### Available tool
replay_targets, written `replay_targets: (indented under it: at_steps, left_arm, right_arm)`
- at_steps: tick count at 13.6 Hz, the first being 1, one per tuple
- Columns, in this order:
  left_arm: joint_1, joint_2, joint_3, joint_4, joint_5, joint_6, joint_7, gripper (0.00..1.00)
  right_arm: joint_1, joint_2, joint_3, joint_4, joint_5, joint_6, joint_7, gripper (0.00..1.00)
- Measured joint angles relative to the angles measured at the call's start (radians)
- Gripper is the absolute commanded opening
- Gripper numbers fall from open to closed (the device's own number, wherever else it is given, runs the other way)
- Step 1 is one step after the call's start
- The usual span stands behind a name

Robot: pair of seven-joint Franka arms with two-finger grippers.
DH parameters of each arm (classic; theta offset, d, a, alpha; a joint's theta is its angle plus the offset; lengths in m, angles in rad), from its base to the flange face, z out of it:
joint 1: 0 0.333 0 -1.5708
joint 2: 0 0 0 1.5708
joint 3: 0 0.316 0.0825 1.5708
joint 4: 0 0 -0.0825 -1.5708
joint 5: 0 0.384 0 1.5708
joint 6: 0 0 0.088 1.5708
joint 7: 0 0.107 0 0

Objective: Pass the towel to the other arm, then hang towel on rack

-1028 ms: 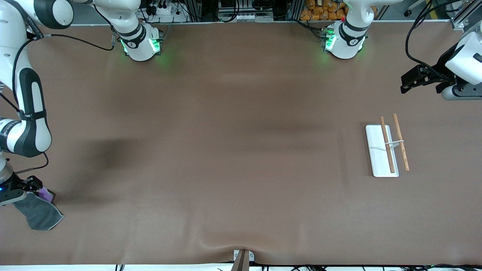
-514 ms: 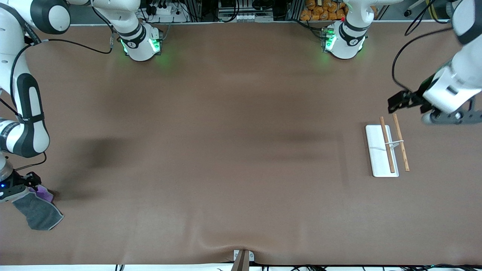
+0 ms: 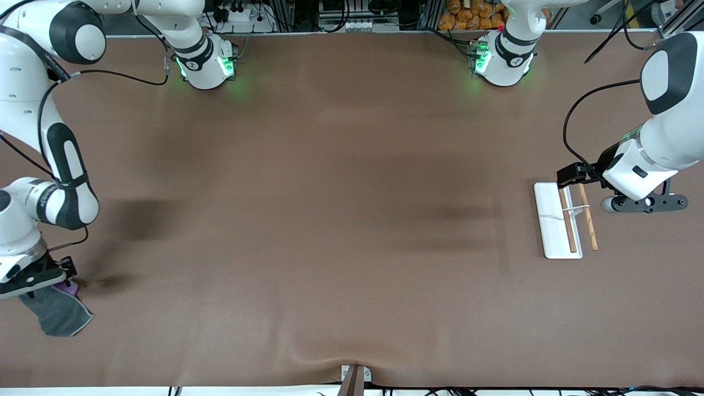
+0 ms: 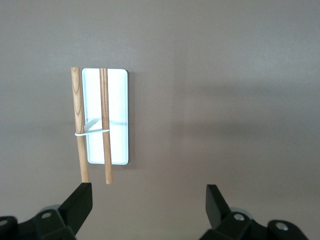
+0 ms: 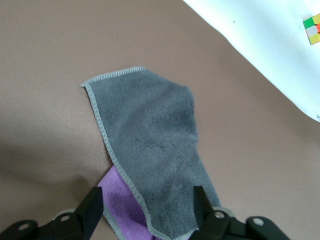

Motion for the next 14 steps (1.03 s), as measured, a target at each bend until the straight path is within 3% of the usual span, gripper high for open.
replay_targets:
  at_steps: [1,2,3,4,11,12,14]
  left_arm:
    - [0.000,0.005,-0.001,-0.003,0.000,0.016,0.000,1.00]
    - [-0.001,0.013,-0.002,-0.006,0.000,0.030,-0.003,1.00]
    - [-0.001,0.022,-0.003,-0.009,0.000,0.043,-0.006,1.00]
    - [-0.002,0.030,-0.004,-0.011,0.000,0.055,-0.010,1.00]
    - [-0.043,0.060,-0.016,-0.017,-0.002,0.151,-0.027,1.00]
    - [-0.057,0.064,-0.017,-0.017,-0.002,0.164,-0.048,1.00]
    - [-0.092,0.080,-0.021,-0.018,-0.005,0.204,-0.113,1.00]
  right_arm:
    - [-0.005,0.013,0.000,-0.001,0.000,0.034,-0.006,0.57]
    - [-0.010,0.022,0.000,-0.001,0.000,0.063,-0.013,0.26]
    - [-0.012,0.026,0.000,-0.001,-0.001,0.075,-0.019,0.10]
    - [-0.013,0.027,0.000,-0.001,-0.003,0.080,-0.029,0.00]
    - [-0.011,0.026,0.005,0.006,-0.004,0.068,-0.055,0.00]
    - [-0.009,0.022,0.007,0.014,-0.004,0.020,-0.055,0.00]
    - [0.000,0.000,0.015,0.071,-0.004,-0.203,-0.055,0.00]
